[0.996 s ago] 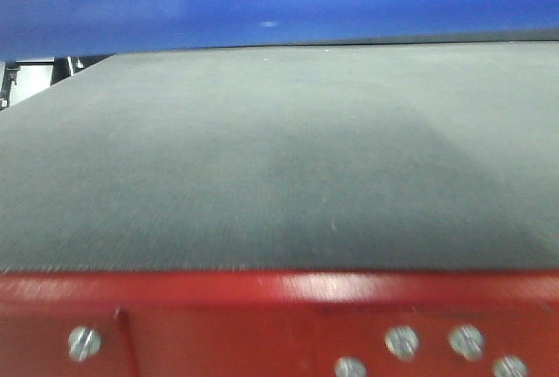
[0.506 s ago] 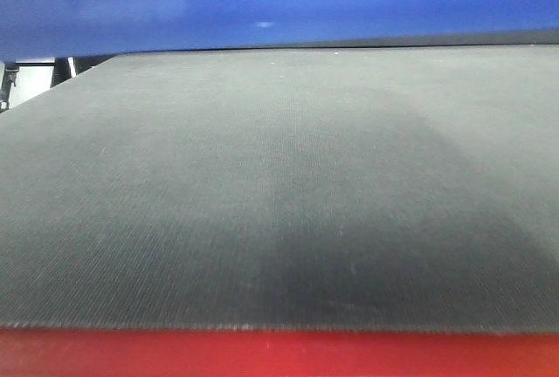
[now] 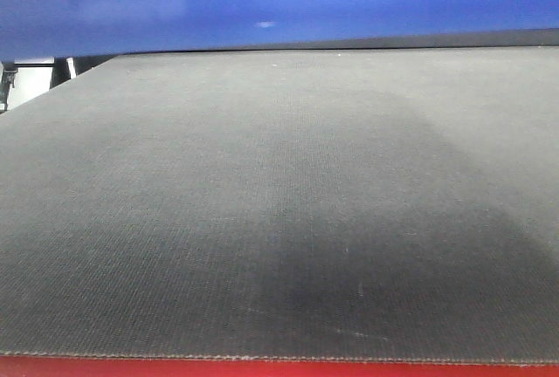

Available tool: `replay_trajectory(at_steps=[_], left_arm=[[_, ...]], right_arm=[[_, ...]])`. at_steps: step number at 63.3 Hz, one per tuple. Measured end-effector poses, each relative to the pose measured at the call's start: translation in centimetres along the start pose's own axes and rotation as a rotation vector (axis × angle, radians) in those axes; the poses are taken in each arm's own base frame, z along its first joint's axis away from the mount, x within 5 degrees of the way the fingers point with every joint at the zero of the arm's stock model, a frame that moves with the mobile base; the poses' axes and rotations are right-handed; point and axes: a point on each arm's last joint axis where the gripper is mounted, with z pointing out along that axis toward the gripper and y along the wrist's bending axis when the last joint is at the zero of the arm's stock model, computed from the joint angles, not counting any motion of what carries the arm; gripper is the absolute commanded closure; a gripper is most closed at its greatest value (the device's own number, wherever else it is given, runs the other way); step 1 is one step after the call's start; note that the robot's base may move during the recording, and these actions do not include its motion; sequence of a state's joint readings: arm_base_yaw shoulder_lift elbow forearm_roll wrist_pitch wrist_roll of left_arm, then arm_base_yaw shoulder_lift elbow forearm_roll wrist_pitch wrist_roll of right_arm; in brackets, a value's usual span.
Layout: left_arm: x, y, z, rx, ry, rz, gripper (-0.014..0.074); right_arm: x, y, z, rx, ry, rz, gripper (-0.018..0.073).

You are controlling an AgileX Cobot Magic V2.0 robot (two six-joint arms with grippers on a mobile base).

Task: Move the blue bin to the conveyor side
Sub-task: 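Lower the blue bin with both grippers onto the dark conveyor belt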

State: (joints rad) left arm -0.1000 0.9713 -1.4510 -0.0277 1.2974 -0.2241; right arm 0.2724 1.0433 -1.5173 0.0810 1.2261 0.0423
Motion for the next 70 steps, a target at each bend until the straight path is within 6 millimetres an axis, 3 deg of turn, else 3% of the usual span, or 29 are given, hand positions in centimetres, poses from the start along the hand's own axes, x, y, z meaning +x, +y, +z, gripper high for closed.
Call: replay_trajectory(at_steps=[62,70], left_arm=[[-0.7,-0.1,0.0,0.015,-0.073,0.000,0.0605],[-1.3,-0.3,1.0,0.016,-0.078,0.000,0.0605]], right_arm=[[-0.3,0.0,0.0,-0.001,-0.035,0.002,0.0638],[-0.6,-0.2,1.1,0.012,-0.012,0.009,0.0638]])
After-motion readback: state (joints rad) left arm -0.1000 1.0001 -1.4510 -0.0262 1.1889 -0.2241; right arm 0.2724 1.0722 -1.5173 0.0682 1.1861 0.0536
